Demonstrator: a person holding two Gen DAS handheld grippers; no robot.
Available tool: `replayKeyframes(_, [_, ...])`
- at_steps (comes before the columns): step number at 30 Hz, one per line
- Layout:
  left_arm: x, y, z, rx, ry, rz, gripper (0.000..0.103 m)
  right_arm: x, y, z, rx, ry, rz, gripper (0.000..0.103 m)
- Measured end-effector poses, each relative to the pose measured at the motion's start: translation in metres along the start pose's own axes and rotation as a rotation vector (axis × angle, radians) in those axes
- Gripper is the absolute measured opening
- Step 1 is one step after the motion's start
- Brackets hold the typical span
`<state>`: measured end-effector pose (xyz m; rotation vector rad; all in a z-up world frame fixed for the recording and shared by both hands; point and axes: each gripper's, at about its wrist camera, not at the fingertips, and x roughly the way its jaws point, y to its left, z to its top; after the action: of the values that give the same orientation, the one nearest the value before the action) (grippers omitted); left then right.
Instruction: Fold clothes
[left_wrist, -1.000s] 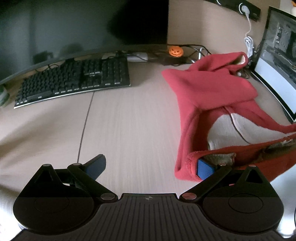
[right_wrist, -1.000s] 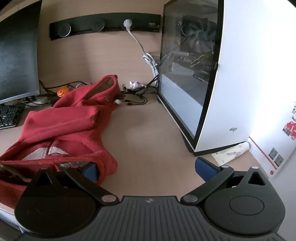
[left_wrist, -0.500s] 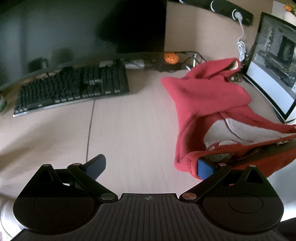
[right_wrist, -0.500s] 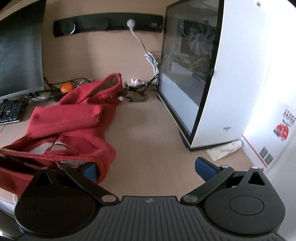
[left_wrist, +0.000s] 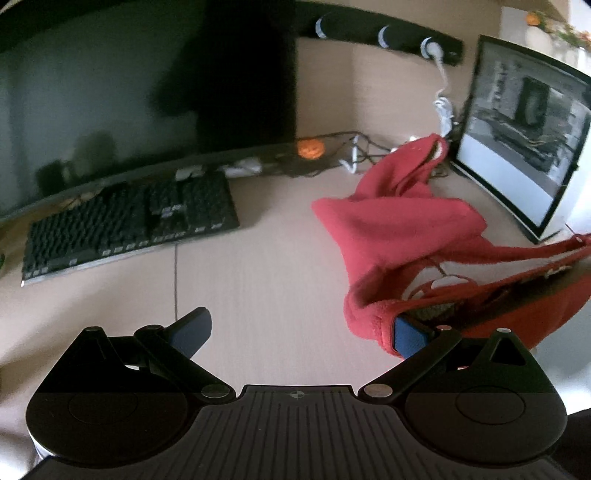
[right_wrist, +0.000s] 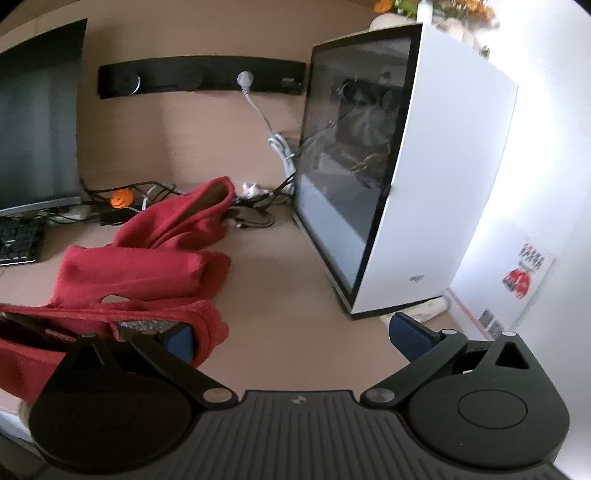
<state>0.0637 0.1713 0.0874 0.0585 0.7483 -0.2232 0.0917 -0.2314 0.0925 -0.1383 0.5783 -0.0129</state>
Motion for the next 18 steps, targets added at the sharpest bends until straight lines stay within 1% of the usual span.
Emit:
replayKeyframes(2, [0.003,-0.001,0.003,0.018,-0.02,-0.014,0.103,0.004,0.0,0.002,0.0,0.008,-0.004,0.103])
replayKeyframes(4, [0.011,0.0,0.007,0.021,-0.024,-0.022,0.103,0.013,0.003,0.005,-0.012,0.016,-0.006,0.103])
replayKeyframes(7, [0.028,0.002,0.018,0.025,-0.018,-0.023,0.103,0.035,0.009,0.017,-0.031,0.004,-0.005,0.103])
replayKeyframes(9, [0.038,0.003,0.029,0.044,-0.028,-0.011,0.103,0.053,0.012,0.027,-0.033,-0.011,0.004,0.103])
replayKeyframes(12, [0.053,0.005,0.048,0.045,-0.048,0.015,0.103,0.082,0.017,0.045,-0.054,-0.045,0.027,0.103])
replayKeyframes(15, [0.069,0.007,0.069,0.033,-0.066,0.061,0.103,0.118,0.02,0.07,-0.074,-0.064,0.064,0.103])
replayKeyframes(18, [0.084,0.01,0.09,-0.002,-0.062,0.1,0.103,0.154,0.021,0.091,-0.082,-0.066,0.103,0.103])
